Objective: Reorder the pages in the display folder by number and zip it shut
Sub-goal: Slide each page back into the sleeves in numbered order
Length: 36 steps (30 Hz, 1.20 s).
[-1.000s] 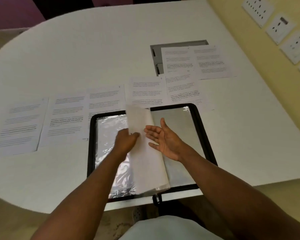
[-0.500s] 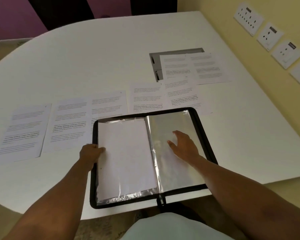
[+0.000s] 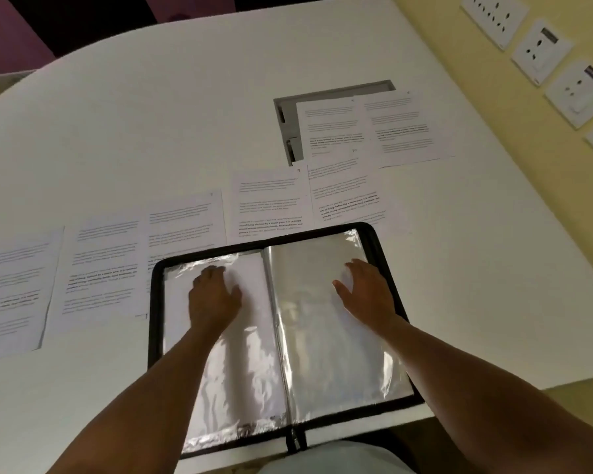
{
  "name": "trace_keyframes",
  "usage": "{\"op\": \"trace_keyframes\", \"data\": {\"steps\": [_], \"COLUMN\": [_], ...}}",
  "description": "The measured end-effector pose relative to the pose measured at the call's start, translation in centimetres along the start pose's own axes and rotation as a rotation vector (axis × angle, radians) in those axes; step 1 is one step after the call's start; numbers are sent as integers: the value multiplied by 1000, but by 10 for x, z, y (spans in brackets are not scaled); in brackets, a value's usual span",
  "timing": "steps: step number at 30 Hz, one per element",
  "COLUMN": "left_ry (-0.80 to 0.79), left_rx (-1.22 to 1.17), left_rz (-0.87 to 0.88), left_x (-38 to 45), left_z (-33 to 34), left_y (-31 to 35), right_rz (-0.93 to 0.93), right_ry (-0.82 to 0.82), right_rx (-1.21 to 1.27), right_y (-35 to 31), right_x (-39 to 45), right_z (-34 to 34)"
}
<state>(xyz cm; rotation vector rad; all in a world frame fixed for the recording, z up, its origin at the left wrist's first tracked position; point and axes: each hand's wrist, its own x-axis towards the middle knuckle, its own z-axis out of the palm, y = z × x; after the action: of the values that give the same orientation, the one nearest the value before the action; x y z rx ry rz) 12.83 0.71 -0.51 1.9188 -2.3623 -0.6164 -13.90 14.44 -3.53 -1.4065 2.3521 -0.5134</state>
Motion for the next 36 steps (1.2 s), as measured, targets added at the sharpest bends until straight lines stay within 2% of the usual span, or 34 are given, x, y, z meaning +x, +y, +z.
{"op": "trace_keyframes", "data": {"steps": [3,7,13,20,24,30,36], "left_ry": [-14,-13,37,-13,-5,33,-36], "left_rx": [-123,-234,-341,-365,-372,-345,-169], "left_rz": [123,166,82,2,-35,-113,-229], "left_x": [29,73,154,257,304,354,381], "left_z": [7,11,9,19,34,52,51], "left_y": [47,105,185,247,267,295,320], "right_rz": [30,95,202,244,187,-45,-79], "right_ry": [114,175,116,161,181,162,188], "right_rx": [99,172,254,242,216,96,36], "right_y": [1,13,40,68,78,81,85], "right_x": [39,100,201,303,340,377,390], "right_z": [-16,-36,-64,-80,-76,-60,-49]}}
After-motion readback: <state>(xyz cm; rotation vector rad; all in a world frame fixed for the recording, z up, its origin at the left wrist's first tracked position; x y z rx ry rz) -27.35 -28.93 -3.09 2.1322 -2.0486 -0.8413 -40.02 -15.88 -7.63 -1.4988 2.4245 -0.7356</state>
